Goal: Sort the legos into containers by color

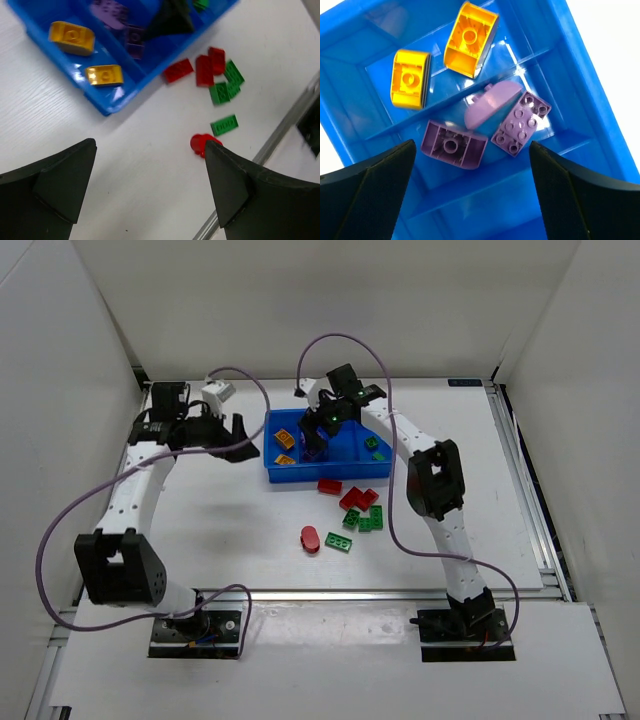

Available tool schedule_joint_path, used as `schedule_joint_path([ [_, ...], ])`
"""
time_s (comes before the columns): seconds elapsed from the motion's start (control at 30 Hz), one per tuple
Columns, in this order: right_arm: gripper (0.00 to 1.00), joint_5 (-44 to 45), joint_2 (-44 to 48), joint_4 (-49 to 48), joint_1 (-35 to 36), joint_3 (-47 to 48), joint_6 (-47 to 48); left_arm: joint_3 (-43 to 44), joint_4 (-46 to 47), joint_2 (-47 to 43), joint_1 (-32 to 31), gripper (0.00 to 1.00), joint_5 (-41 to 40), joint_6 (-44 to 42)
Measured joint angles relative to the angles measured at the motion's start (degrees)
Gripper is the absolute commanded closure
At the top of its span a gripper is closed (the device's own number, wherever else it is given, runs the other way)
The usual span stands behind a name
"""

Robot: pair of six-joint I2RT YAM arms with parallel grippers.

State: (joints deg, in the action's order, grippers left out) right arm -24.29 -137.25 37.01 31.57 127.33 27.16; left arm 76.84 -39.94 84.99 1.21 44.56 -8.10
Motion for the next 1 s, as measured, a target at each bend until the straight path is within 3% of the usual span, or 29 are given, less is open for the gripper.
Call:
schedule_joint_path([
  [0.23,0.03,1.03,13.38,0.09,-6.01,-10.75,-5.79,-4.39,-11.39,-9.92,-13.86,0.02,1.05,-24.33],
  [0.43,0.03,0.81,32.39,0.15,-23.82,-19.61,-9.05,-8.00,-19.19,-9.66,-29.24,0.03,-1.42,-39.65],
  [0.53,0.04,-0.94,37.99,0.96,-32.94,-23.69,-9.64,-9.38,-21.38,-7.28,-33.90,0.04,-2.34,-46.71],
  [0.7,0.05,-5.16,41.16,3.80,-40.83,-31.87,-10.27,-10.93,-24.20,-0.46,-36.20,0.09,-2.80,-61.77],
  [1.0,0.04,-9.38,44.09,6.69,-40.28,-38.03,-10.36,-6.86,-24.96,12.55,-36.57,0.10,-3.45,-81.79],
])
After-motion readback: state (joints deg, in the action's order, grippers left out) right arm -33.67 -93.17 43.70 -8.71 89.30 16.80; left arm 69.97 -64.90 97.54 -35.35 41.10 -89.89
